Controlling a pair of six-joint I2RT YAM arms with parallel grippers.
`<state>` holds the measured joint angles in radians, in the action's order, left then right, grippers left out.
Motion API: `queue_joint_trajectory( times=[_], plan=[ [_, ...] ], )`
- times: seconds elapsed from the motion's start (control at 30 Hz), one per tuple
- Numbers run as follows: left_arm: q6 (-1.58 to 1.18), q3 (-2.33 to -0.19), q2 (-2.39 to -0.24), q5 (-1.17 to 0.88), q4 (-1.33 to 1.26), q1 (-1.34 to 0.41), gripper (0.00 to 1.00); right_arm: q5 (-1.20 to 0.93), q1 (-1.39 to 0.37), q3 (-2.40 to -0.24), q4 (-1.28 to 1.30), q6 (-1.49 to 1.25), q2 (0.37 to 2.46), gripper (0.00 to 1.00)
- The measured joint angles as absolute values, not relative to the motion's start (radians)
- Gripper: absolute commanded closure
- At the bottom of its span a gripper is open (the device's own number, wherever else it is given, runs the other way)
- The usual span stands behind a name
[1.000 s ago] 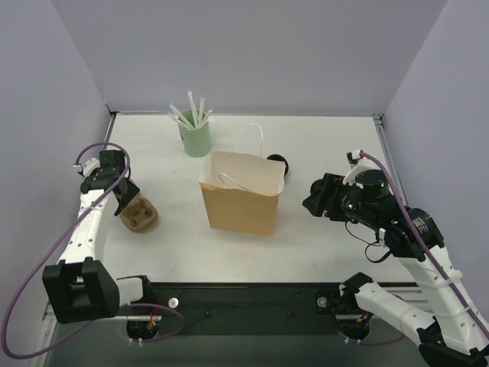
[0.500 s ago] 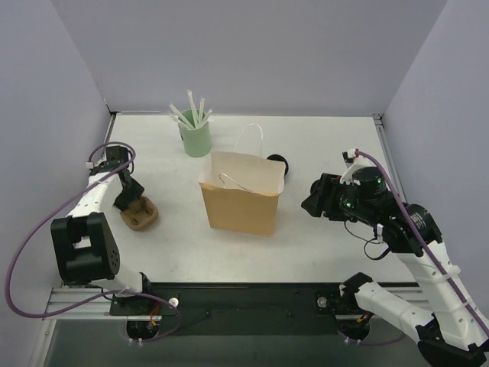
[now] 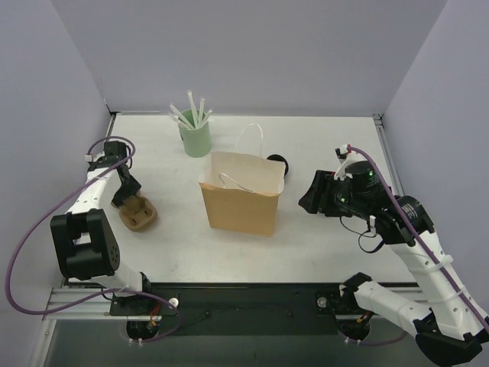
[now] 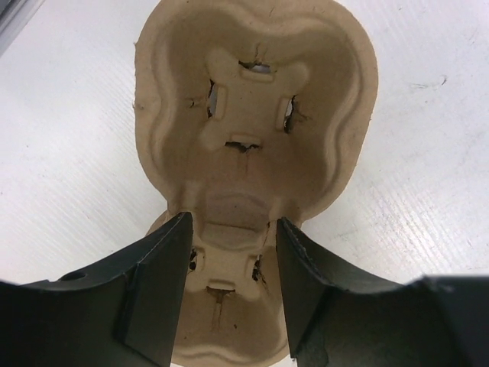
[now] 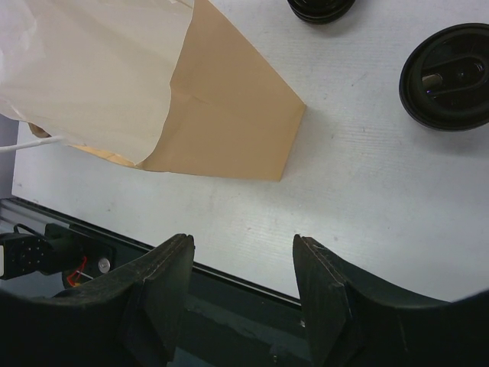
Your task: Pack the takeout coffee
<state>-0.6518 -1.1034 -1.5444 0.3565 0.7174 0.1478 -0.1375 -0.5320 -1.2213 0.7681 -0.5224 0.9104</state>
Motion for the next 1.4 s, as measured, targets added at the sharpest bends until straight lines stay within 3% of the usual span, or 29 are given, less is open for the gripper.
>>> queue_joint_trajectory(
  times=[0.23, 0.5, 0.7, 1.1, 1.4],
  plan=[
    [-0.631, -1.115, -1.579, 0.358, 0.723, 0.148, 0.44, -0.137, -0.532, -1.221, 0.768, -0.522, 0.910, 0.45],
    [-0.614, -1.113, -1.586, 0.355, 0.720, 0.148, 0.62, -0.137, -0.532, -1.221, 0.768, -0.523, 0.905, 0.45],
    [-0.606, -1.119, -1.589, 0.359, 0.729, 0.148, 0.69, -0.134, -0.532, -1.221, 0.768, -0.523, 0.886, 0.45],
    [-0.605, -1.132, -1.509, 0.397, 0.849, 0.150, 0.68, -0.126, -0.532, -1.221, 0.768, -0.530, 0.871, 0.45],
    [-0.613, -1.104, -1.497, 0.273, 0.823, 0.210, 0.65, -0.106, -0.532, -1.226, 0.771, -0.554, 0.877, 0.47]
  ],
)
